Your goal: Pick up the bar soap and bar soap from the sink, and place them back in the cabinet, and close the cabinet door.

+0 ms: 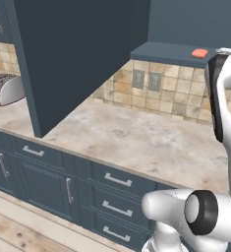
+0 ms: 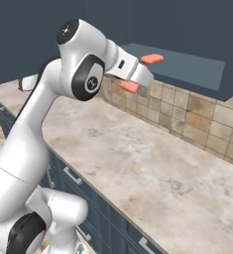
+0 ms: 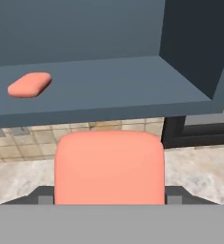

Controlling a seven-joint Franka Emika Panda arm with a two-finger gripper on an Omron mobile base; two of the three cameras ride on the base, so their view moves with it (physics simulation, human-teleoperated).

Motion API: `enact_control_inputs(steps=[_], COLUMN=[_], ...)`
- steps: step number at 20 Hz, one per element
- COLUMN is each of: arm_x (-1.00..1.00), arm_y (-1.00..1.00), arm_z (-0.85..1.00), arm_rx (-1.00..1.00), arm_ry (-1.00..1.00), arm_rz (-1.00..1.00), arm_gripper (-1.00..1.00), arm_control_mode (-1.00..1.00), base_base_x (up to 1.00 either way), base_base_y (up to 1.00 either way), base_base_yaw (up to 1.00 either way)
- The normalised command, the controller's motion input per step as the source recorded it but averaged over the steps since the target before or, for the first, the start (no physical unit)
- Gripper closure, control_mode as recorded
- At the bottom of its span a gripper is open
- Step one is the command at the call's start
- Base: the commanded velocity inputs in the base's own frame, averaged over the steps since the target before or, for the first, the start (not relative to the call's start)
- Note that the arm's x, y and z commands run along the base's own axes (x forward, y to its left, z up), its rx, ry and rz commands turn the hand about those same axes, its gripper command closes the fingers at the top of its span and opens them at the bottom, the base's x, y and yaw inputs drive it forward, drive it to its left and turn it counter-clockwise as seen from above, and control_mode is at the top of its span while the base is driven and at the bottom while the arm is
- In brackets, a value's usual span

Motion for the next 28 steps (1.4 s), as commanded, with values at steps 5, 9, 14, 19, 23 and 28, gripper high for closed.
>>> enact_control_inputs(steps=[5, 9, 14, 19, 23, 28], arm_x=[0.28, 0.34, 0.36, 0.30, 0.30, 0.28], arm_y=[-0.19, -0.24, -0.24, -0.21, -0.20, -0.21], arm_z=[0.00, 0.00, 0.00, 0.01, 0.01, 0.02], arm_rx=[0.00, 0.00, 0.00, 0.00, 0.00, 0.00], arm_ry=[0.00, 0.00, 0.00, 0.00, 0.00, 0.00], arm_rz=[-0.01, -0.01, -0.01, -0.01, 0.00, -0.01], arm_gripper=[1.00, 1.00, 1.00, 1.00, 1.00, 1.00], arm_control_mode=[-1.00, -1.00, -1.00, -1.00, -1.00, -1.00], base_base_x=[0.00, 0.00, 0.00, 0.00, 0.00, 0.00], base_base_y=[0.00, 0.00, 0.00, 0.00, 0.00, 0.00], base_base_yaw=[0.00, 0.00, 0.00, 0.00, 0.00, 0.00])
